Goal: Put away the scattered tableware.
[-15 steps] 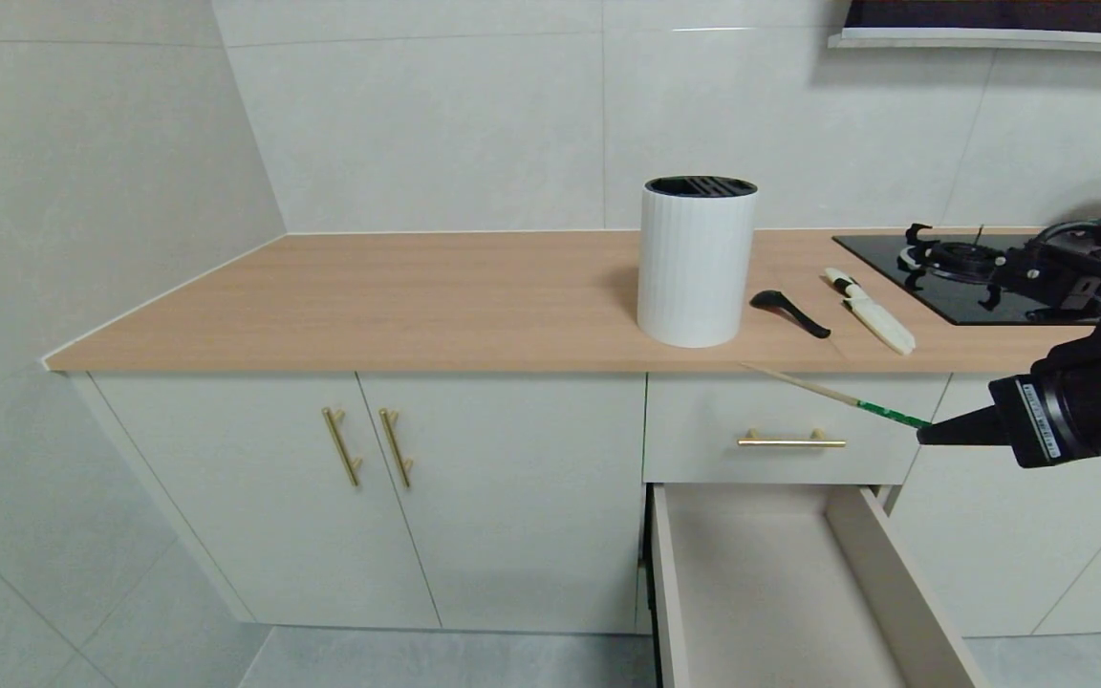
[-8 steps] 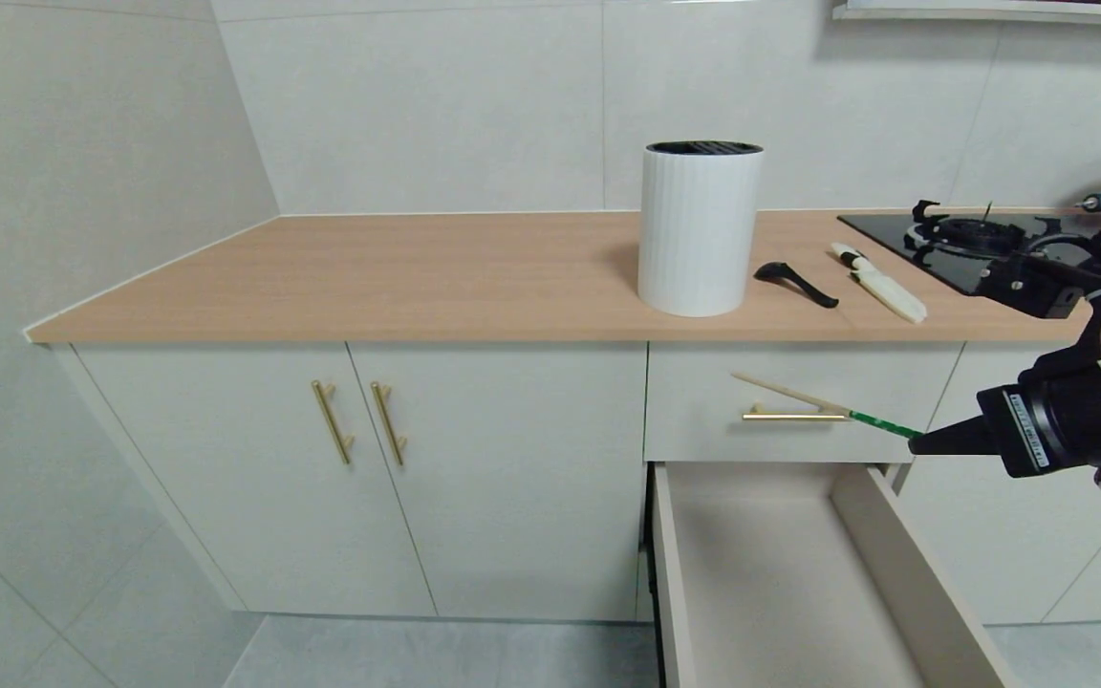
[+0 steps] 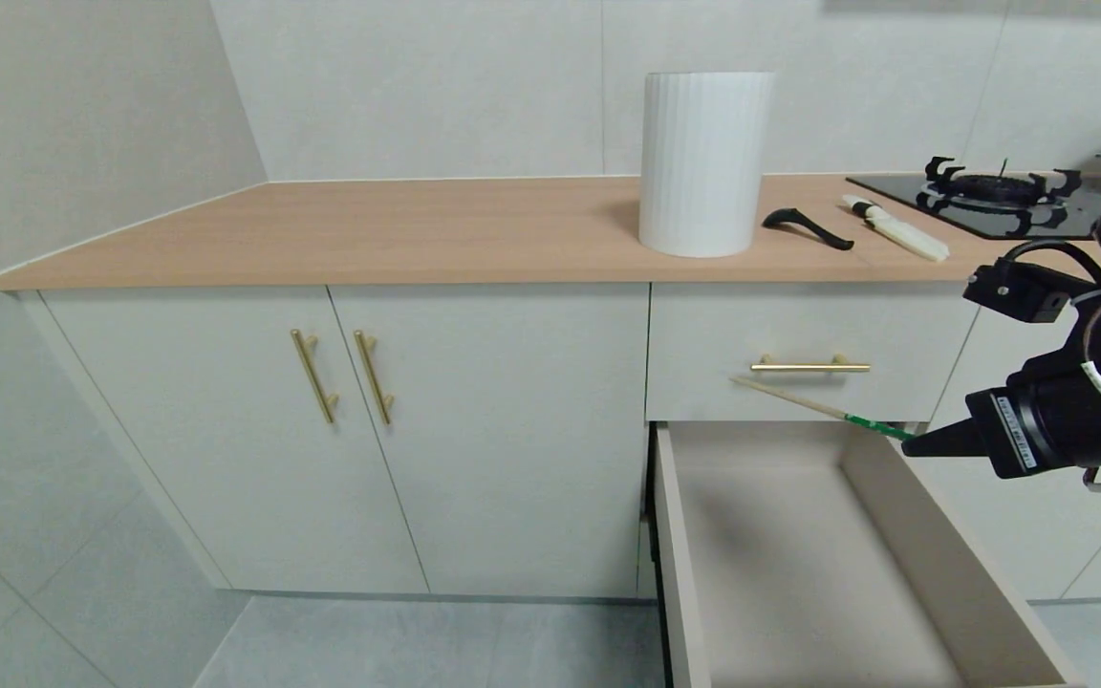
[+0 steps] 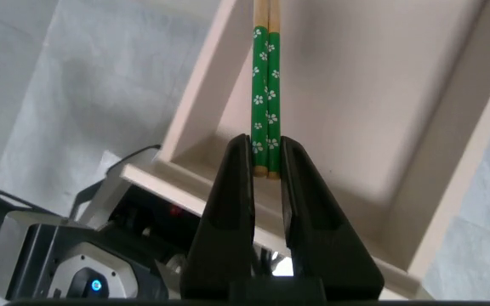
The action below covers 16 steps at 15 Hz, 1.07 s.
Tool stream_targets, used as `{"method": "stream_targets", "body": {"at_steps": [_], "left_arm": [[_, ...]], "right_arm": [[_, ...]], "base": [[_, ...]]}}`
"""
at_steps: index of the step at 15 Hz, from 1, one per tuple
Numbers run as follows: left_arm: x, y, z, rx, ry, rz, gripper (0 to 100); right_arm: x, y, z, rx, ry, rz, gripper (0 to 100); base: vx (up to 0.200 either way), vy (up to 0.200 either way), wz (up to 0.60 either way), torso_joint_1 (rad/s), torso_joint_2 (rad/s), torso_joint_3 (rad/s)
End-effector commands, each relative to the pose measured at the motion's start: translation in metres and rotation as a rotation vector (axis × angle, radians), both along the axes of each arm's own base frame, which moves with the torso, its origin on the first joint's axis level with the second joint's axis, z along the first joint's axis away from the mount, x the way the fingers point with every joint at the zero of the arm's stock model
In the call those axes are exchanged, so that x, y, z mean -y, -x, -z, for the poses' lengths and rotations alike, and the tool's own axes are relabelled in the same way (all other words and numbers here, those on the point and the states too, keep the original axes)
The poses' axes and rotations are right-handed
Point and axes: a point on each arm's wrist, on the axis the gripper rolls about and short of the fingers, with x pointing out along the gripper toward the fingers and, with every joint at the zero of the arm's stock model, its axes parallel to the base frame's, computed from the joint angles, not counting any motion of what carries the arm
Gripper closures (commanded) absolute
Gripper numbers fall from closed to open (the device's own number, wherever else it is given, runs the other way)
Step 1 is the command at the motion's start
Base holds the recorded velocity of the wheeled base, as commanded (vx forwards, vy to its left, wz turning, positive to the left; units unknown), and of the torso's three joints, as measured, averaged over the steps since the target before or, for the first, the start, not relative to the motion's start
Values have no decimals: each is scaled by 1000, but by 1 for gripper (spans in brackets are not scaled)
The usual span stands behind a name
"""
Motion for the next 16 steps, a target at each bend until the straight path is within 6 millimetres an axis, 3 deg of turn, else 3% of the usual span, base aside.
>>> {"method": "stream_targets", "body": {"at_steps": [1,7,10,16], "left_arm": [[0,0,0,-1,0,0,0],[0,0,0,-1,0,0,0],[0,0,0,-1,0,0,0],[0,0,0,-1,0,0,0]], "right_arm": [[-1,-4,4,-16,6,0,100],[-3,-5,5,-21,7,-8,100],[-9,-17,17,-55,19,-14,100],[-33,-72,84,-194,112,14,100]], "base": [[0,0,0,-85,452,364],[0,0,0,-21,93,65],[0,0,0,0,0,0],[0,0,0,0,0,0]]}}
